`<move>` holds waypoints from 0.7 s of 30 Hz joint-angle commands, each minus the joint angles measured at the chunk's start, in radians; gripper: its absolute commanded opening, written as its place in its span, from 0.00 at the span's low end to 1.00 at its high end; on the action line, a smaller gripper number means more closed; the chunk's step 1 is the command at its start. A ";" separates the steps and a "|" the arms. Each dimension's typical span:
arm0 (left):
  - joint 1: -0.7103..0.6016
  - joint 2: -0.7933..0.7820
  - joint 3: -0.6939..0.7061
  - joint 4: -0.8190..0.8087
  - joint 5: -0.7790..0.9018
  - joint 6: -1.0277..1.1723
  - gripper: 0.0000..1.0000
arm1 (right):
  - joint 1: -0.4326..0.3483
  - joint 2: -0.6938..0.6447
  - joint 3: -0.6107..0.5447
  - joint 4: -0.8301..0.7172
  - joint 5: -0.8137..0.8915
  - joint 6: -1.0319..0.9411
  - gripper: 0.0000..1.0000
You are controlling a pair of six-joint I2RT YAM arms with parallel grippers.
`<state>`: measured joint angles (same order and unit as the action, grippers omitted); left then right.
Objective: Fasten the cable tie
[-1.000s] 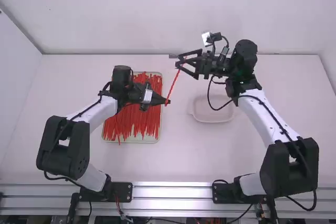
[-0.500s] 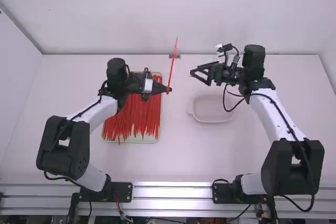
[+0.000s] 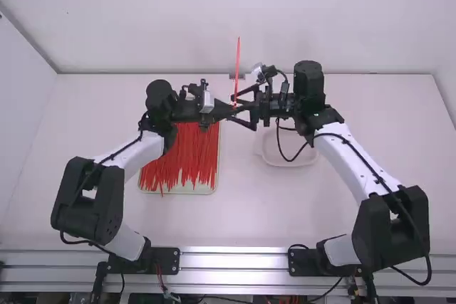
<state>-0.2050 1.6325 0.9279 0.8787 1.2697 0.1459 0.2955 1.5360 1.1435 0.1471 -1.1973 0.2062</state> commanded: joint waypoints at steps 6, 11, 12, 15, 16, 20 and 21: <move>-0.005 0.006 -0.017 0.001 -0.004 -0.026 0.02 | -0.015 -0.019 0.021 0.031 -0.004 0.060 0.62; -0.004 0.006 -0.036 0.042 -0.004 -0.027 0.02 | -0.015 -0.019 0.021 0.029 -0.007 0.059 0.00; -0.005 0.006 -0.037 0.044 -0.003 -0.026 0.02 | -0.015 -0.019 0.021 0.030 -0.007 0.060 0.00; -0.005 0.006 -0.040 0.041 -0.003 -0.027 0.40 | -0.015 -0.019 0.021 0.029 -0.006 0.059 0.00; -0.005 0.006 -0.040 0.040 -0.003 -0.027 0.84 | -0.015 -0.019 0.021 0.029 -0.006 0.059 0.00; -0.005 0.006 -0.040 0.039 -0.006 -0.076 0.99 | -0.028 -0.019 0.021 0.026 -0.006 0.047 0.00; -0.005 0.006 -0.040 0.039 -0.003 -0.080 0.99 | -0.036 -0.019 0.021 0.026 -0.007 0.048 0.00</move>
<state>-0.1913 1.6325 0.9024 0.9257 1.2003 0.0788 0.2790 1.5360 1.1385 0.1493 -1.2266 0.2596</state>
